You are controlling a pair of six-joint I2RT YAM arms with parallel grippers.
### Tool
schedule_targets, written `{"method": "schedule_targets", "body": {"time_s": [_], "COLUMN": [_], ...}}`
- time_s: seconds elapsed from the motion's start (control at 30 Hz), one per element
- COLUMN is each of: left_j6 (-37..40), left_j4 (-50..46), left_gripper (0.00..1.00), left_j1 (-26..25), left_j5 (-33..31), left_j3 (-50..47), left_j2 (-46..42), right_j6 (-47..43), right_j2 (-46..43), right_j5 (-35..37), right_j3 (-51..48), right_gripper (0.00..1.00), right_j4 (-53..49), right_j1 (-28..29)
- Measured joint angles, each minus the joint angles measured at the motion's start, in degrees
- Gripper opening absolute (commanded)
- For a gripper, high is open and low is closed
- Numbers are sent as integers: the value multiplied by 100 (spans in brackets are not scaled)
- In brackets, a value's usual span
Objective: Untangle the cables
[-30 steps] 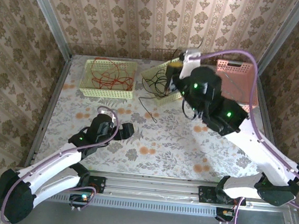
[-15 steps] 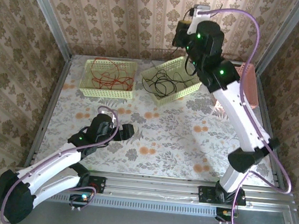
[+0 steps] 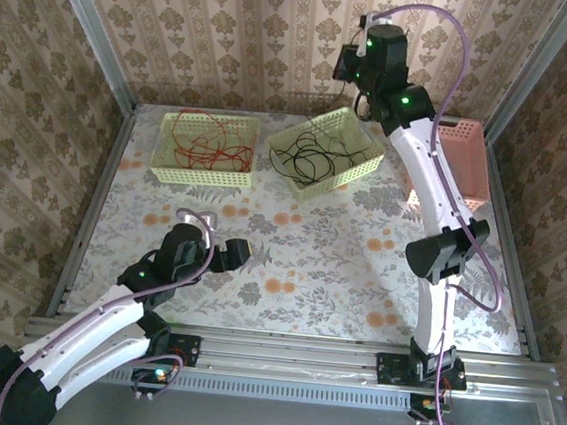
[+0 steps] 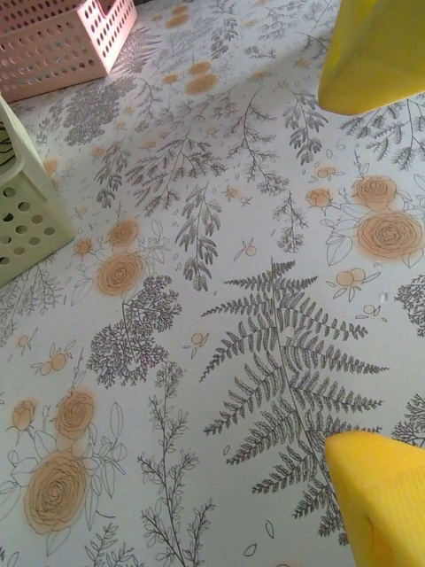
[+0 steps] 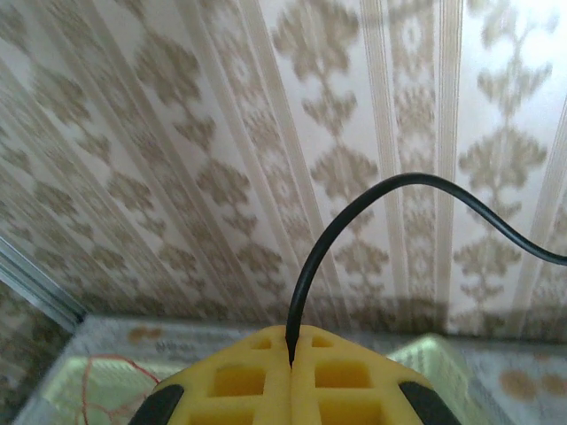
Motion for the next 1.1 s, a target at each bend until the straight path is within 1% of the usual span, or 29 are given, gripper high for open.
{"method": "schedule_targets", "body": {"time_s": [0.17,0.23,0.3,0.4,0.43,0.47,0.5,0.57,0.6,0.67,0.7,0.8,0.87,0.97,1.03,1.1], "left_j6": [0,0,-2,-4,-4,-4,-7,-9,-9,-7,9,212,411,678,839,973], "left_j4": [-28,-44,-61,-63,-63,-63,-63,-63,-63,-63,-68,-378,-623,-743,-756,-796], "left_gripper": [93,93,93,93,93,93,93,93,93,94,94,95,95,95,95,94], "left_j1": [0,0,0,0,0,0,0,0,0,0,0,0,0,0,0,0], "left_j5": [2,0,0,0,0,0,0,2,2,2,4,-15,-70,-140,-175,-199], "left_j3": [-15,-15,-20,-28,-31,-31,-31,-31,-31,-28,-22,170,466,881,1095,1237], "left_j2": [-70,-76,-81,-81,-81,-81,-81,-79,-74,-44,-20,72,109,114,125,173], "right_j6": [146,166,170,214,232,251,262,286,297,304,317,385,382,376,352,293], "right_j2": [319,433,551,643,660,669,673,678,678,678,678,662,531,151,-289,-907], "right_j5": [-190,-225,-269,-354,-402,-433,-468,-568,-592,-614,-614,-612,-612,-612,-616,-632], "right_j3": [-933,-1165,-1290,-1384,-1394,-1408,-1447,-1532,-1591,-1751,-1816,-2052,-2428,-3069,-3539,-4061], "right_gripper": [0,3,6,7,12,25,29,30,33,46,48,48,49,50,52,55], "right_j4": [-55,-76,-107,-168,-173,-173,-166,-173,-177,-190,-210,-297,-275,-289,-251,-153], "right_j1": [-166,-173,-166,-166,-157,-136,-122,-103,-92,-57,-46,-17,-2,2,2,0]}}
